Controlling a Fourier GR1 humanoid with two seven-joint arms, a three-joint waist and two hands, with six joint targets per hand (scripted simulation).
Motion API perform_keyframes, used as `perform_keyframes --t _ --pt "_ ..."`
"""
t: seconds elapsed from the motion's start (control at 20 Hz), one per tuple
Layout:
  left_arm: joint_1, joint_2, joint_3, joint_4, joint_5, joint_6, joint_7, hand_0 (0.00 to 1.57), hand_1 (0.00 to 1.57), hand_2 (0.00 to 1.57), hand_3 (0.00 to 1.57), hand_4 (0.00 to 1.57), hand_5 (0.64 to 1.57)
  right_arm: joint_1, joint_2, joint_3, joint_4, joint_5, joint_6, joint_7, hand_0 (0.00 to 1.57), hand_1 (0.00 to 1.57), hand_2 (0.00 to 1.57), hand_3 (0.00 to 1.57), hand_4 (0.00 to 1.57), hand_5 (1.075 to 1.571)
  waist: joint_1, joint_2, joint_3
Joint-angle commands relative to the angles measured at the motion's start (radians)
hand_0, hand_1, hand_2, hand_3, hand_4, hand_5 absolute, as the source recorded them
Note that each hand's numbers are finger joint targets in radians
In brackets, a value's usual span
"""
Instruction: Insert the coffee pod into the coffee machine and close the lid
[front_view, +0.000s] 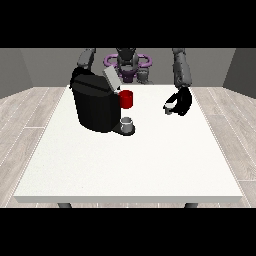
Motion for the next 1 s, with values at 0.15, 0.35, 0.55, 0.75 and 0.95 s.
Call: perform_keyframes --t 0.15,0.35,0.55,0.75,0.95 --pt "-0.086 0.011 0.009 -0.030 0.016 -0.080 -0.083 1.48 1.48 1.47 1.41 0.63 1.571 -0.051 -0.025 -0.031 0.020 -0.019 0.012 0.027 0.00 0.00 0.00 0.00 0.43 1.571 0.003 -0.003 -0.0005" --pt "-0.100 -0.023 -0.030 -0.086 0.002 -0.161 -0.034 1.34 1.34 1.40 1.36 0.59 1.571 -0.001 -0.006 -0.034 0.103 -0.010 -0.008 0.020 0.00 0.00 0.00 0.00 0.44 1.571 0.044 -0.108 -0.0001" --pt "-0.191 -0.009 -0.011 -0.092 0.008 -0.205 0.010 1.26 1.26 1.32 1.30 0.53 1.571 -0.075 -0.028 -0.037 0.101 -0.024 0.007 0.060 0.00 0.00 0.00 0.00 0.49 1.571 0.015 -0.077 -0.0003" --pt "-0.264 -0.003 -0.014 -0.133 0.001 -0.259 0.056 1.23 1.23 1.32 1.29 0.57 1.571 -0.045 -0.014 -0.043 0.187 -0.028 0.032 -0.078 0.00 0.00 0.00 0.00 0.44 1.571 0.015 -0.058 0.0002" --pt "-0.242 -0.054 -0.017 -0.142 -0.012 -0.237 0.077 1.23 1.23 1.32 1.29 0.57 1.571 -0.053 -0.005 -0.037 0.155 -0.030 0.014 -0.029 0.00 0.00 0.00 0.00 0.49 1.571 0.007 -0.093 -0.0001"
